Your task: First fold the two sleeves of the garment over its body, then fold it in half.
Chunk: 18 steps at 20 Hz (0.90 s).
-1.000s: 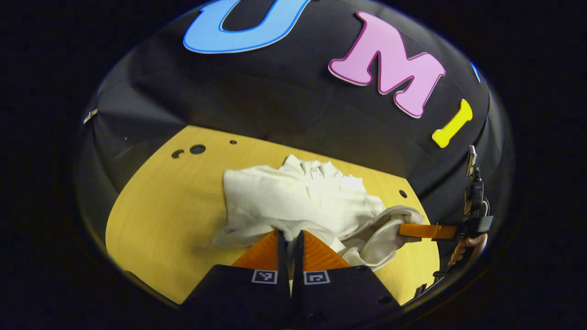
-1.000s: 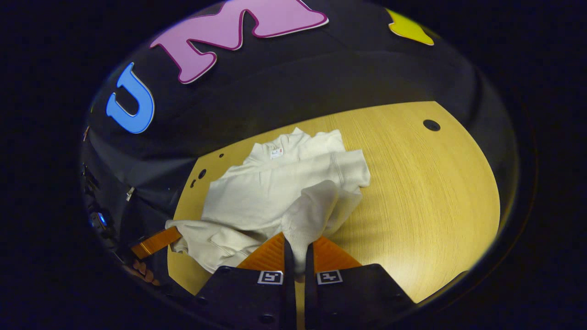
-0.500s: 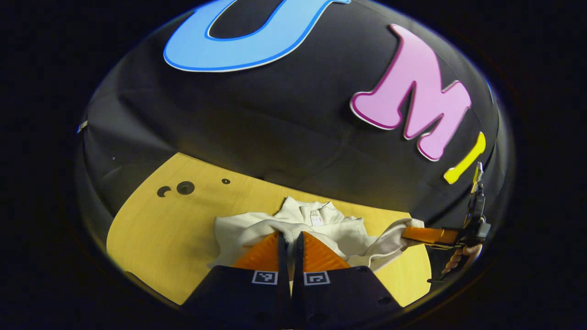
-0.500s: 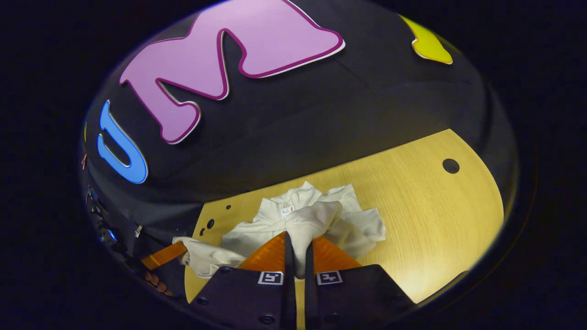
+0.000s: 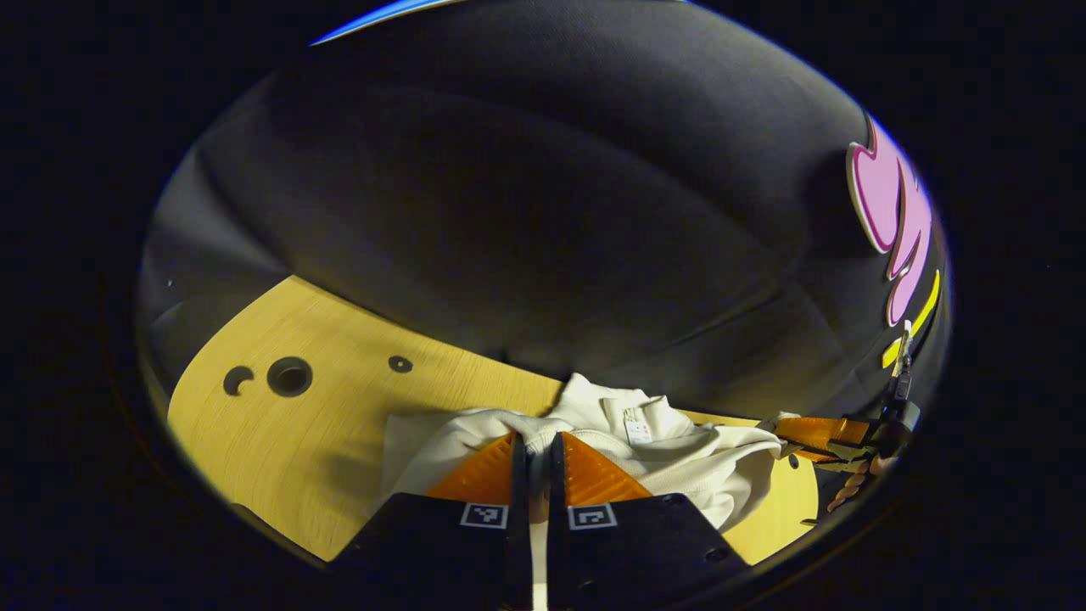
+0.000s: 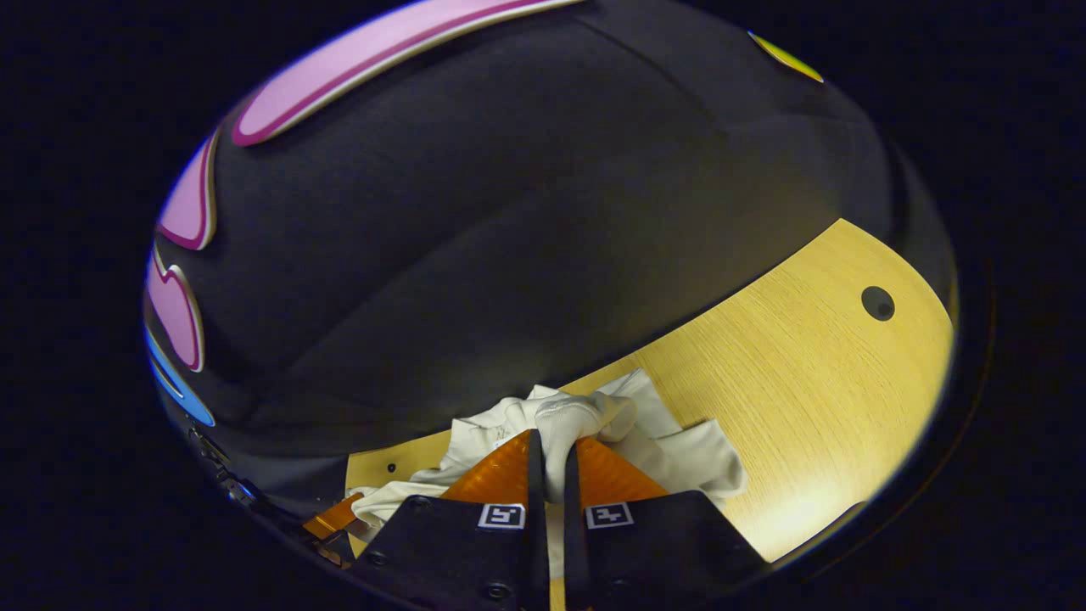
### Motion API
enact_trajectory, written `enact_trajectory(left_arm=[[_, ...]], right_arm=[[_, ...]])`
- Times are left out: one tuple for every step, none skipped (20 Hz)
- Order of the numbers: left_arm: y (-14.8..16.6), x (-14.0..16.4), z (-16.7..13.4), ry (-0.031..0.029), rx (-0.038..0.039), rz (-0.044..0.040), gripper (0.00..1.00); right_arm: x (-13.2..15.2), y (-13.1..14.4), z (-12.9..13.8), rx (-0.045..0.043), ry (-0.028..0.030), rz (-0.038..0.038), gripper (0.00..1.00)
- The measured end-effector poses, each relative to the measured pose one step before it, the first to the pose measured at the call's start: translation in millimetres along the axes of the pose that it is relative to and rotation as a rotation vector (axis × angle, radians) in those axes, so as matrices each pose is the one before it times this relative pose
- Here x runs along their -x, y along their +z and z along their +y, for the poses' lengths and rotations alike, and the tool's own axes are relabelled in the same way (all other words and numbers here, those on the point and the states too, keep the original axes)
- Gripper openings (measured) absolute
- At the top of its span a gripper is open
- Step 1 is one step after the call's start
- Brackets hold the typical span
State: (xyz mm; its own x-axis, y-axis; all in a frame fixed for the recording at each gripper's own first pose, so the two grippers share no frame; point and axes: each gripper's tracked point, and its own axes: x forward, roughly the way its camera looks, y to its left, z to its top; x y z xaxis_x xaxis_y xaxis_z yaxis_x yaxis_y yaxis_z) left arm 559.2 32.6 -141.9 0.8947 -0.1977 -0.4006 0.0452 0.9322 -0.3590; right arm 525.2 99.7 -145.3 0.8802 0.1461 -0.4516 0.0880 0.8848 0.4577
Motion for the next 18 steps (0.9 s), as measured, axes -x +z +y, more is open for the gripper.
enact_trajectory(left_arm=[[3.55, -8.29, 4.63, 0.01791, -0.02514, -0.02170, 0.13], [2.03, -5.43, 10.33, 0.03840, -0.03735, -0.02037, 0.22], [-0.46, -3.41, 13.40, 0.05323, -0.05436, -0.00719, 0.24], [-4.30, -5.99, 5.27, 0.02090, -0.02739, 0.01009, 0.30], [1.83, 9.51, 0.63, 0.00847, -0.00111, 0.00736, 0.46], [0.95, 3.27, -0.73, 0.00375, 0.01575, 0.00280, 0.61], [2.72, 6.22, 1.51, 0.00999, 0.01750, -0.01120, 0.77], [6.05, 6.96, 2.79, 0.00663, 0.01230, -0.02230, 0.84], [4.59, 6.04, 0.56, 0.00335, 0.00659, -0.02038, 0.96], [5.90, 9.83, -2.31, -0.00450, -0.00312, -0.01277, 0.96], [5.53, 8.70, -0.15, 0.00310, -0.01308, -0.00955, 0.97], [6.38, 11.13, -1.43, 0.00513, -0.01943, -0.01206, 0.96], [6.27, 11.10, -3.68, -0.00059, -0.01996, -0.01889, 0.98], [6.64, 13.30, -3.81, -0.00581, -0.02216, -0.01777, 0.98], [5.79, 12.63, -2.41, 0.00282, -0.02842, -0.02196, 0.98], [6.92, 14.62, -1.61, 0.00525, -0.02628, -0.02243, 0.98], [7.21, 18.26, -6.54, -0.00672, -0.01334, -0.02001, 0.98], [5.84, 15.17, -7.74, -0.01115, 0.00523, -0.01562, 0.98]], right_arm=[[-7.14, -2.21, -3.70, -0.00495, -0.00985, 0.00063, 0.13], [-4.88, -3.15, -4.14, -0.00015, -0.00873, 0.00533, 0.14], [-2.73, -1.97, -2.64, 0.00888, 0.00053, 0.00455, 0.20], [-0.56, -1.80, -1.05, 0.01745, 0.00219, -0.00029, 0.20], [1.73, -1.06, -0.72, 0.02581, 0.00713, -0.00125, 0.29], [2.19, -1.98, -3.47, 0.03237, 0.00342, -0.00178, 0.41], [4.01, -2.78, -3.72, 0.03235, -0.00630, -0.00096, 0.51], [0.53, -5.36, 4.63, 0.02009, 0.00977, -0.00016, 0.75], [8.37, -2.84, 0.86, 0.01087, 0.00197, -0.00037, 1.00], [8.46, -1.13, 2.33, 0.00690, 0.00278, -0.00037, 0.87], [5.75, -1.56, 0.81, 0.00680, -0.00019, -0.00522, 0.98], [8.64, -0.05, 0.32, 0.01099, -0.00339, -0.01002, 0.98], [10.53, 0.40, 0.08, 0.01521, -0.00159, -0.01067, 0.98], [11.05, 1.23, 0.68, 0.01712, -0.00300, -0.00968, 0.98], [11.96, 0.48, 0.57, 0.01818, -0.00337, -0.00747, 0.98], [11.49, 0.75, 1.98, 0.01742, -0.00085, -0.00748, 0.98], [16.45, 3.46, 1.07, 0.01818, -0.00075, -0.01576, 0.98], [15.97, 2.36, 1.90, 0.01340, 0.00422, -0.01091, 0.98]])
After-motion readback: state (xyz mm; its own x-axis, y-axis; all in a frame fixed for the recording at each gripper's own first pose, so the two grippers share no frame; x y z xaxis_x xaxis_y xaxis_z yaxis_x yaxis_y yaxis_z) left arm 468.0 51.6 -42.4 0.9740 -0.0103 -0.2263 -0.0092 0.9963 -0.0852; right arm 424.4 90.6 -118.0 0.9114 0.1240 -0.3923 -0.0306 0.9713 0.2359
